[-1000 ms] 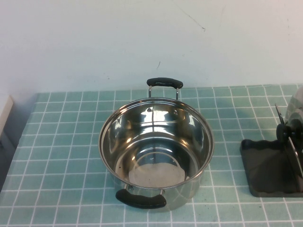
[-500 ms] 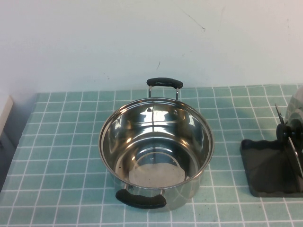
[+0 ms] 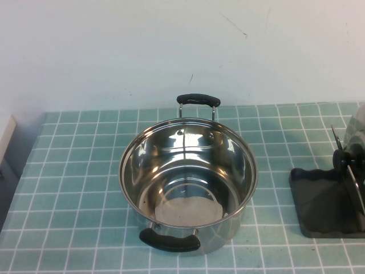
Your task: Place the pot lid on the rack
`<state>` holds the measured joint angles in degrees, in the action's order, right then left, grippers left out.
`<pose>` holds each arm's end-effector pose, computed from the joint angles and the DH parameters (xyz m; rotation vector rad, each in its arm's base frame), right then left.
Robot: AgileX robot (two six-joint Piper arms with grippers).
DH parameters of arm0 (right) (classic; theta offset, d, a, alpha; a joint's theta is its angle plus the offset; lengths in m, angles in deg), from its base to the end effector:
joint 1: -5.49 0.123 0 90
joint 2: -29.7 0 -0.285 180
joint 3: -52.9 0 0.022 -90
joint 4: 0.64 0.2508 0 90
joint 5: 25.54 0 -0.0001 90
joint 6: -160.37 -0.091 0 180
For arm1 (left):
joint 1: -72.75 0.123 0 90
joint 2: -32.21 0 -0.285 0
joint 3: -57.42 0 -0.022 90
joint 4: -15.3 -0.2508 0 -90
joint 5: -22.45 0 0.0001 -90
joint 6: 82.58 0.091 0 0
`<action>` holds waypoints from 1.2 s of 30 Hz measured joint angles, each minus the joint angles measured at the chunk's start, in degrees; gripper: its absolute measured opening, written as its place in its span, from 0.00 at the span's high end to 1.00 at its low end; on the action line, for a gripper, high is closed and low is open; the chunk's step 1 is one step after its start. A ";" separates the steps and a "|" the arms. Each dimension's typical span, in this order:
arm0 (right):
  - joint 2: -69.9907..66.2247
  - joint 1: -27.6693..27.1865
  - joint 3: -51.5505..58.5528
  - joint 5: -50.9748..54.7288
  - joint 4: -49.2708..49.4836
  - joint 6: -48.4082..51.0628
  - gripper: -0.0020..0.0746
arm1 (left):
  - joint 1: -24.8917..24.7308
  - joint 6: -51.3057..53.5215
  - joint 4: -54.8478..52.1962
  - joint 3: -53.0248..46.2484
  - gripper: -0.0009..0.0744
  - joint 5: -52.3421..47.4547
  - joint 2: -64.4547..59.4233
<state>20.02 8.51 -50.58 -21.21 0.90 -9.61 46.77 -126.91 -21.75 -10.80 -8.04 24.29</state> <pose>0.0588 0.0033 0.2086 -0.1600 1.5724 -0.0730 0.0490 0.0071 0.2266 0.0010 1.7628 -0.1985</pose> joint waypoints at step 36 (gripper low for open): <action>2.64 -0.33 2.13 15.36 -10.15 -20.79 0.98 | 0.00 0.00 0.00 0.00 0.99 0.00 0.00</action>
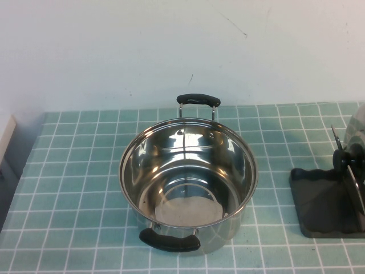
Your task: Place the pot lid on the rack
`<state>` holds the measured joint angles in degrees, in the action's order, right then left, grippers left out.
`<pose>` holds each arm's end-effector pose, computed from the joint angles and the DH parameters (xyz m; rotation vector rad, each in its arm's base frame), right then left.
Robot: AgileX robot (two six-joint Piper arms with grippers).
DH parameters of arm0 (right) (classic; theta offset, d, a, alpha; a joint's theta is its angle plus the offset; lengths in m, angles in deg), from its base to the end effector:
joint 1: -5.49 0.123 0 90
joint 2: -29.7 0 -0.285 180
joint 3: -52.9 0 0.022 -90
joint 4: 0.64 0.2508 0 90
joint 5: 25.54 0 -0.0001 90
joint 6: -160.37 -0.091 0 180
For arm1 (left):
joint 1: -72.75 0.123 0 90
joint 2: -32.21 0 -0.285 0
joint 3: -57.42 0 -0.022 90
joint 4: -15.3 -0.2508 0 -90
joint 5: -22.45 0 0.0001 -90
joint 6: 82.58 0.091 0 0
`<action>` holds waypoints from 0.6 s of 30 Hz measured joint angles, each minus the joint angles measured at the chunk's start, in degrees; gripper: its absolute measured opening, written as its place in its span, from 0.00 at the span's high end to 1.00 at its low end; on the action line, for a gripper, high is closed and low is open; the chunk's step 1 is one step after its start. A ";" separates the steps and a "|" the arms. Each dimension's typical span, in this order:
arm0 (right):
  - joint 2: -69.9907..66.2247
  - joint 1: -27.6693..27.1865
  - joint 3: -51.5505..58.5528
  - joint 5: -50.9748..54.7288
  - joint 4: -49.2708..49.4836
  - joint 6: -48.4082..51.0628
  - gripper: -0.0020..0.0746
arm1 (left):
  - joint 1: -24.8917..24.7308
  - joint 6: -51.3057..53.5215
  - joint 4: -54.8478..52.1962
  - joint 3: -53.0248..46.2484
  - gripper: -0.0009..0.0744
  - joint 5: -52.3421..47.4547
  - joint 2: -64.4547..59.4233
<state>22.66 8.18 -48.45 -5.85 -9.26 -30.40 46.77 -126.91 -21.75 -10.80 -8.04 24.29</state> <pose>0.0534 -0.0021 0.1748 0.0348 1.8350 0.0190 0.0490 0.0071 0.2266 0.0010 1.7628 -0.1985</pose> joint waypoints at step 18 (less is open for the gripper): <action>0.00 0.00 0.00 0.00 -0.09 0.00 0.98 | 2.64 11.93 17.16 -0.10 0.99 -2.40 0.80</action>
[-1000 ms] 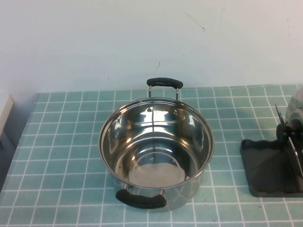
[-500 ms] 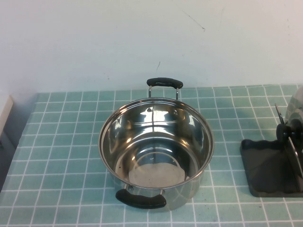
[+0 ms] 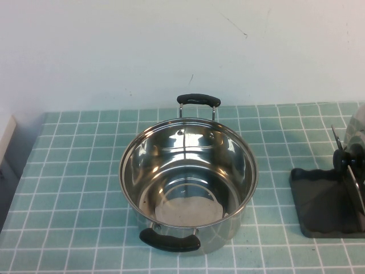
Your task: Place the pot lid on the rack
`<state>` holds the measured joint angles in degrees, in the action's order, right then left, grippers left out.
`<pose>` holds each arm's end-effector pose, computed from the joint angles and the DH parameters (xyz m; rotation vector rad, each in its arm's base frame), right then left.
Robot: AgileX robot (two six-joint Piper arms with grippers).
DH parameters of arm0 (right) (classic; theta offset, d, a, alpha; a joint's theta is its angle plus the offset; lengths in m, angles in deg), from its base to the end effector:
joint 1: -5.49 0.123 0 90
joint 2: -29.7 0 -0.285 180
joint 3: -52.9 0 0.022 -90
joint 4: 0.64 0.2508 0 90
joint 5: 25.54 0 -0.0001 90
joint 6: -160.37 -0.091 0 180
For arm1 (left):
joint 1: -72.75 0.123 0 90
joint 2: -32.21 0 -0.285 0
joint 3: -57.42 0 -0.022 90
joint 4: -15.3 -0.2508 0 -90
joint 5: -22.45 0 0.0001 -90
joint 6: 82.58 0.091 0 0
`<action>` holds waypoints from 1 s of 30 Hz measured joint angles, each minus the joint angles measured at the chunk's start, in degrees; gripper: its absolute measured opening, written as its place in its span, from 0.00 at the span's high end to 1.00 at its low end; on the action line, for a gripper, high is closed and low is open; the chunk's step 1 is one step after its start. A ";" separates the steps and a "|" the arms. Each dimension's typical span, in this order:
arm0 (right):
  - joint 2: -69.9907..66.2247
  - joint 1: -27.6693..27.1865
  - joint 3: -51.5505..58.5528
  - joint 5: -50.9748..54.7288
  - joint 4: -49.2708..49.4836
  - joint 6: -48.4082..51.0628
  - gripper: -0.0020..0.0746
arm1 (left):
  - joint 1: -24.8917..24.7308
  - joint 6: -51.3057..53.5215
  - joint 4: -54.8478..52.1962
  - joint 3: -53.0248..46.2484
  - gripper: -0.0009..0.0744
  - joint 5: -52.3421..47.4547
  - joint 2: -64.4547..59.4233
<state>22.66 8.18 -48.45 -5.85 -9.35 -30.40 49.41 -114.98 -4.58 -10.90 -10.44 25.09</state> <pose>0.0534 -0.0022 0.1748 0.0338 1.8349 0.0175 0.0434 -0.0004 0.2168 -0.0015 1.8684 -0.2971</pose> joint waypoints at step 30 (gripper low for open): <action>0.00 0.00 0.00 0.00 -0.13 0.00 0.98 | 20.17 28.99 22.19 -9.99 0.99 15.61 0.12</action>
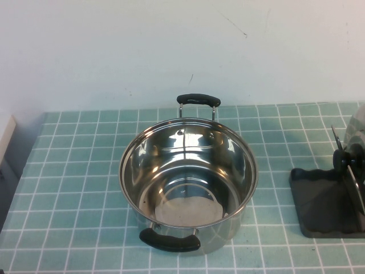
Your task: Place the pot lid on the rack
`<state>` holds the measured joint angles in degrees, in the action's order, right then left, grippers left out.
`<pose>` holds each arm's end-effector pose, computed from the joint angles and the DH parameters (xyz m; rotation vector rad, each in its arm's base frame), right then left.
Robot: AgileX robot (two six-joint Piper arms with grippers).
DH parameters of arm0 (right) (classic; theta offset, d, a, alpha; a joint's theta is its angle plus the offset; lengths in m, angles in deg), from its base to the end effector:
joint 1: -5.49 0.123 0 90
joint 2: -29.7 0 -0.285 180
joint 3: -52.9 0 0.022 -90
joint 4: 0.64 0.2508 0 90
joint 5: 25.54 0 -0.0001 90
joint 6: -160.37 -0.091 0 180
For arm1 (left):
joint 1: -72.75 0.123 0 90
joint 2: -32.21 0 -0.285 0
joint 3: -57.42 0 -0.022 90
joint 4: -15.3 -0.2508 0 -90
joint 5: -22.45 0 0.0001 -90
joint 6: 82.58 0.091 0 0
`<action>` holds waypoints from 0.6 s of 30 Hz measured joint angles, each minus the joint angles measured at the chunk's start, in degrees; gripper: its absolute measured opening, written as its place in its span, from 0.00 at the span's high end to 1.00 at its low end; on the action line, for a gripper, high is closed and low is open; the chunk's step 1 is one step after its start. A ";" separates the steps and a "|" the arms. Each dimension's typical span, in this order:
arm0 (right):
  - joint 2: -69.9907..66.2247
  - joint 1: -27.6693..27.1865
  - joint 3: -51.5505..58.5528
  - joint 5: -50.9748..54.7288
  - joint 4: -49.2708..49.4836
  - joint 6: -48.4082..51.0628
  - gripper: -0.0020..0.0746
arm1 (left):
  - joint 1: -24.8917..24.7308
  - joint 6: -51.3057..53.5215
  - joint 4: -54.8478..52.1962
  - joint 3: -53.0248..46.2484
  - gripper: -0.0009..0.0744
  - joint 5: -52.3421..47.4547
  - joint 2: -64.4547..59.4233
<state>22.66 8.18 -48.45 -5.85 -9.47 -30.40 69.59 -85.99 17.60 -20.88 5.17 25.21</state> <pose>0.0534 -0.0022 0.1748 0.0325 1.8348 0.0155 0.0539 -0.0041 0.1803 -0.0297 1.7915 -0.1204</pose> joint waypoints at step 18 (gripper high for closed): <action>0.00 0.00 0.00 0.00 0.00 0.00 0.98 | -0.68 1.26 0.00 0.00 0.99 0.00 0.00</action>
<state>22.66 8.18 -48.45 -5.85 -9.47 -30.40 68.91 -84.73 17.60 -20.88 5.17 25.21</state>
